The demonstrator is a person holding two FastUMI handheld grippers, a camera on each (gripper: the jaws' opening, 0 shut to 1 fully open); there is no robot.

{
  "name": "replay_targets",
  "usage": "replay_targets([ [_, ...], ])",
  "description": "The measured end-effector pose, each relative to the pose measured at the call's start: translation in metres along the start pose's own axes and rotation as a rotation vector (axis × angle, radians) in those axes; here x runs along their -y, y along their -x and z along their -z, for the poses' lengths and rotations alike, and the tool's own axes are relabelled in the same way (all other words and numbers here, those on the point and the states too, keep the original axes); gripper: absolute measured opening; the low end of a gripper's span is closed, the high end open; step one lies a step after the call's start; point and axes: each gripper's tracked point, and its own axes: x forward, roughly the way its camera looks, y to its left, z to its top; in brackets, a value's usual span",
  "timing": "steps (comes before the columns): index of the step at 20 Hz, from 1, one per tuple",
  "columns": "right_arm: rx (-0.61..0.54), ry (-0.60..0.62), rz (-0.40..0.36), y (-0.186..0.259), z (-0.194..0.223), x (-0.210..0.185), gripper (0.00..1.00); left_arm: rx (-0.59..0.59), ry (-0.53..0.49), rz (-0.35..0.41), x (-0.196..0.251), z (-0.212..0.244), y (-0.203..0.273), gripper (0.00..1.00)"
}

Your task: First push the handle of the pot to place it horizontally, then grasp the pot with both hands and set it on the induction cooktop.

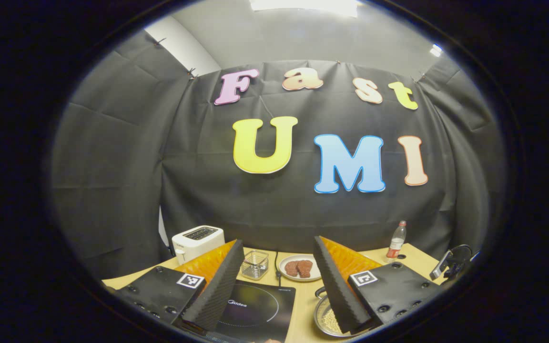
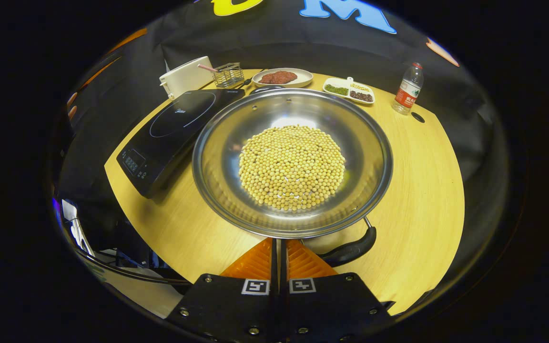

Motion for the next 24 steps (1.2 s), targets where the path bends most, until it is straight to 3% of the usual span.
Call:
replay_targets([
  [7, 0.011, 0.034, 0.031, -0.005, -0.006, 0.039, 0.01, 0.002, -0.014, -0.033, 0.024, -0.002, 0.002, 0.99],
  [13, 0.043, 0.166, 0.147, -0.009, -0.022, 0.077, 0.01, -0.015, -0.023, -0.064, 0.033, 0.006, 0.008, 0.99],
  [21, 0.150, 0.091, 0.236, -0.021, -0.056, 0.120, 0.01, -0.049, -0.064, -0.103, 0.039, 0.019, 0.016, 0.99],
  [22, 0.167, 0.069, 0.242, -0.022, -0.060, 0.124, 0.01, -0.052, -0.070, -0.106, 0.041, 0.019, 0.015, 0.92],
  [24, 0.192, 0.031, 0.235, -0.022, -0.066, 0.130, 0.01, -0.064, -0.078, -0.110, 0.047, 0.025, 0.014, 0.92],
])
